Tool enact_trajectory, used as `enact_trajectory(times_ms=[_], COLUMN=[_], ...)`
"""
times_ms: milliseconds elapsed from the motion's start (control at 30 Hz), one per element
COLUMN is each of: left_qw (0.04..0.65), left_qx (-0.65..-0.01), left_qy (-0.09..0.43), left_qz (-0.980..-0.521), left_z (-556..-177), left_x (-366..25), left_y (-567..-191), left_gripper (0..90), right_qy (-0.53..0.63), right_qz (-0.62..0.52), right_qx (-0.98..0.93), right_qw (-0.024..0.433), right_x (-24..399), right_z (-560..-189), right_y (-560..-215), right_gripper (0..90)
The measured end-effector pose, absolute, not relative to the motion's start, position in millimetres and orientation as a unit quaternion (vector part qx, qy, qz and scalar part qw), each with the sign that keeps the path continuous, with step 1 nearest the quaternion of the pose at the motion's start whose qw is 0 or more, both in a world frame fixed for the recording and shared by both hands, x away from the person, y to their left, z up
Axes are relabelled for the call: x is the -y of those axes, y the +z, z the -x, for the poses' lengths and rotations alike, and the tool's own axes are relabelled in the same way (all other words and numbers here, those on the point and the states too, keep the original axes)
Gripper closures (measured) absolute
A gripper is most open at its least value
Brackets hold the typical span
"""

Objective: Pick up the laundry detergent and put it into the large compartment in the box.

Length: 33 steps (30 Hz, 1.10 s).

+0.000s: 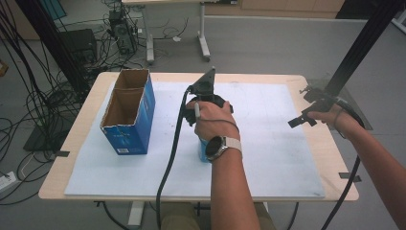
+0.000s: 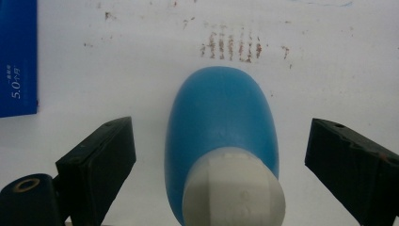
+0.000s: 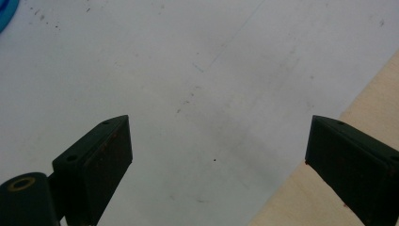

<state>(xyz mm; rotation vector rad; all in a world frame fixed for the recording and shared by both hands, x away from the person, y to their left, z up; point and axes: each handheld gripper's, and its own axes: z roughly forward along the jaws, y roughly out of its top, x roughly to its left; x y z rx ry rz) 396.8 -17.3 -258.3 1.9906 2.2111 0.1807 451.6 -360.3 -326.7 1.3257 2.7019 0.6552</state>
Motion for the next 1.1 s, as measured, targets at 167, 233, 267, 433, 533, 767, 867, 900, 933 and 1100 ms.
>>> enact_trajectory(times_ms=[167, 233, 267, 433, 533, 767, 867, 900, 933, 1100], left_qw=[0.079, 0.080, 0.080, 0.079, 0.079, 0.081, 0.081, 0.082, 0.082, 0.081], left_qx=[-0.740, -0.740, -0.740, -0.738, -0.738, -0.739, -0.740, -0.740, -0.740, -0.740], left_qy=[0.060, 0.059, 0.059, 0.059, 0.060, 0.060, 0.060, 0.061, 0.061, 0.061], left_qz=[-0.666, -0.665, -0.666, -0.667, -0.667, -0.666, -0.665, -0.664, -0.665, -0.665], left_z=[-396.8, -396.9, -396.8, -396.2, -396.0, -395.9, -395.7, -395.6, -395.6, -395.0], left_x=[17.4, 17.3, 17.2, 16.6, 16.8, 16.1, 15.9, 15.9, 15.9, 15.9], left_y=[-258.4, -258.2, -258.1, -257.8, -257.5, -256.7, -256.6, -256.5, -256.5, -256.1], left_gripper=[9.4, 9.5, 9.5, 9.6, 10.4, 11.0, 11.0, 11.0, 11.0, 11.0], right_qy=[0.212, 0.212, 0.212, 0.211, 0.211, 0.211, 0.212, 0.213, 0.212, 0.213], right_qz=[-0.430, -0.430, -0.431, -0.429, -0.427, -0.427, -0.429, -0.429, -0.429, -0.426], right_qx=[-0.877, -0.877, -0.877, -0.878, -0.879, -0.879, -0.877, -0.877, -0.878, -0.879], right_qw=[0.031, 0.031, 0.031, 0.033, 0.032, 0.033, 0.032, 0.032, 0.032, 0.033], right_x=[360.0, 360.1, 360.1, 359.9, 358.6, 359.3, 359.6, 359.6, 359.7, 359.5], right_z=[-451.4, -451.4, -451.3, -451.4, -451.1, -451.5, -451.4, -451.4, -451.5, -451.0], right_y=[-326.5, -326.3, -326.2, -326.2, -326.4, -325.5, -325.2, -325.1, -324.9, -324.2], right_gripper=[7.5, 7.6, 7.5, 7.6, 7.7, 7.8, 7.7, 7.7, 7.8, 7.8])
